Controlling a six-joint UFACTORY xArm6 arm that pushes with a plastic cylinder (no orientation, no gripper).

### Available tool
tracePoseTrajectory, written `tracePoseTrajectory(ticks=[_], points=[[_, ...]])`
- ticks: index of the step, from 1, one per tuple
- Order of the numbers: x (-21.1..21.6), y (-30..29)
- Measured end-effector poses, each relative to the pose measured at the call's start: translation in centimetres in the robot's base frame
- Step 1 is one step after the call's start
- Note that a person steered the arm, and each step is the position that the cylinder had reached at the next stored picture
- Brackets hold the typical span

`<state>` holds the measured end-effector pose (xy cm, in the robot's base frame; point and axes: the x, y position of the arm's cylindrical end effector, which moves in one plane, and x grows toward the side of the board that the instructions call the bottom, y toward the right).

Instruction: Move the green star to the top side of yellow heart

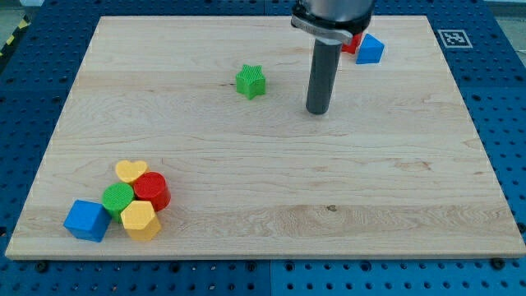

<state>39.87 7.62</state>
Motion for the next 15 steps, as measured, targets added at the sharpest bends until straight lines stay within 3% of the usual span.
tracePoseTrajectory(ticks=[1,3,6,8,11,15], points=[[-5.7,0.0],[-6.9,-7.5],[-2.2,-12.8],[3.2,-14.7],[3.4,-8.5],[7.9,-16.2]])
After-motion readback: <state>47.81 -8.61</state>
